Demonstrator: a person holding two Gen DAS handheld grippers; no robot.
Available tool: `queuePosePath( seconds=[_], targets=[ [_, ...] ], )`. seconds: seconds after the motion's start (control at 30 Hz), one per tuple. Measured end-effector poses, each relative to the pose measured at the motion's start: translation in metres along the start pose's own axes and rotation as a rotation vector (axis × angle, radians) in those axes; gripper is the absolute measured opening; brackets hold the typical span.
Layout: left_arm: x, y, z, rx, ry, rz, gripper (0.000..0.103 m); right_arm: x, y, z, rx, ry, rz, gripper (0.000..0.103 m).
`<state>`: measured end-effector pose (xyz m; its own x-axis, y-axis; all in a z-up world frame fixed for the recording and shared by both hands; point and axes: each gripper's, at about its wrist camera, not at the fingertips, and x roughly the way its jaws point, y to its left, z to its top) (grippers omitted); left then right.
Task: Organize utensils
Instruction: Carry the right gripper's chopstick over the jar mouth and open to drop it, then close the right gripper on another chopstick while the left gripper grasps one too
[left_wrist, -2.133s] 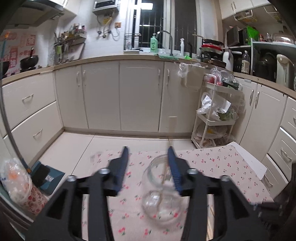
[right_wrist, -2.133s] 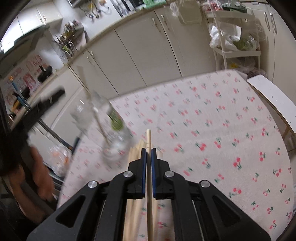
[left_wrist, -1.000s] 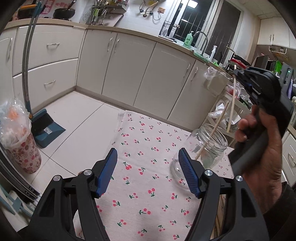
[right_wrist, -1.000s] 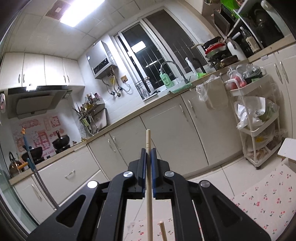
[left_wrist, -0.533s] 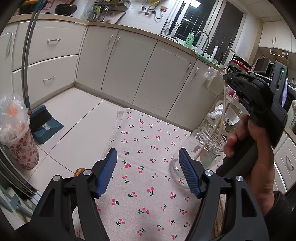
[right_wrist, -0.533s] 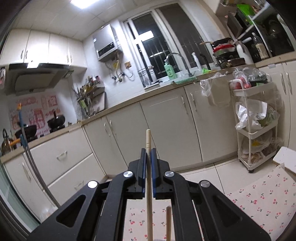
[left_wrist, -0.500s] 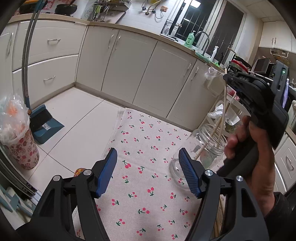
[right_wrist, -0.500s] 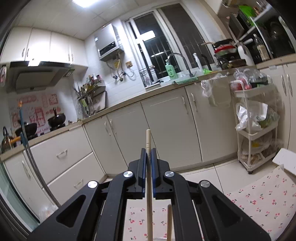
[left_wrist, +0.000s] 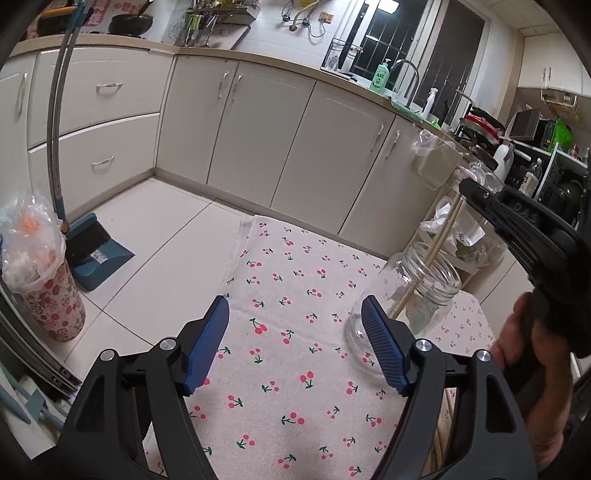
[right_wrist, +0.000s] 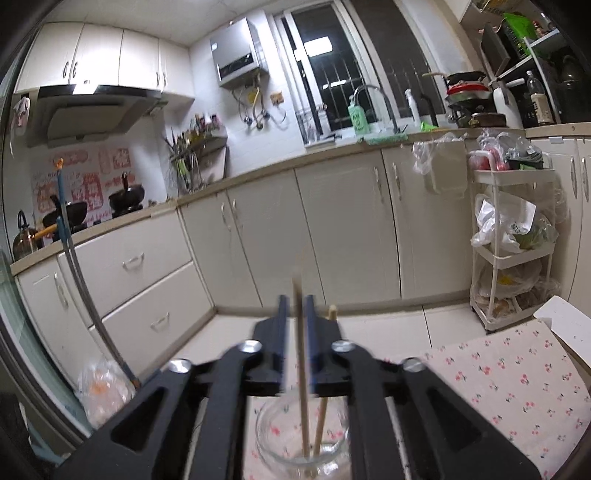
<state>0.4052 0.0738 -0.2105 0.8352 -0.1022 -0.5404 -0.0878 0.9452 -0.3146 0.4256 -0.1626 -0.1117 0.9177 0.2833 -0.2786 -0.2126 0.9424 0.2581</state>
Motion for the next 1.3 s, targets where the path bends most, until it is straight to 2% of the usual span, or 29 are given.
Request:
queuePosePath(
  seconds=[0.2,0.33,0.5,0.67,0.83,0.97,1.07,1.17,1.3],
  targets=[
    [-0.003,-0.011,-0.005,0.041,0.029,0.007,0.075,-0.051,-0.026,-0.006,0.005,0.037,-0.029,0.035],
    [-0.011,-0.023,-0.016,0.069,0.059,-0.003,0.077,-0.083,-0.059,-0.035,0.012,0.171,-0.115,0.035],
    [-0.016,-0.040,-0.038,0.117,0.128,-0.018,0.078,-0.104,-0.095,-0.082,0.049,0.350,-0.181,0.033],
    [-0.018,-0.065,-0.063,0.192,0.200,-0.022,0.078,-0.106,-0.098,-0.110,0.055,0.444,-0.163,0.027],
    [-0.019,-0.083,-0.078,0.243,0.234,-0.031,0.078,-0.088,-0.091,-0.117,0.047,0.507,-0.149,0.026],
    [-0.016,-0.089,-0.077,0.240,0.252,-0.030,0.078,-0.076,-0.084,-0.128,-0.009,0.565,-0.157,0.024],
    [-0.011,-0.090,-0.075,0.232,0.268,-0.033,0.078,-0.068,-0.084,-0.136,-0.065,0.614,-0.198,0.019],
    [-0.003,-0.097,-0.075,0.240,0.283,-0.043,0.078,-0.070,-0.089,-0.136,-0.104,0.617,-0.234,0.009],
    [0.015,-0.116,-0.080,0.282,0.321,-0.059,0.078,-0.079,-0.107,-0.133,-0.071,0.625,-0.247,0.008]
  ],
)
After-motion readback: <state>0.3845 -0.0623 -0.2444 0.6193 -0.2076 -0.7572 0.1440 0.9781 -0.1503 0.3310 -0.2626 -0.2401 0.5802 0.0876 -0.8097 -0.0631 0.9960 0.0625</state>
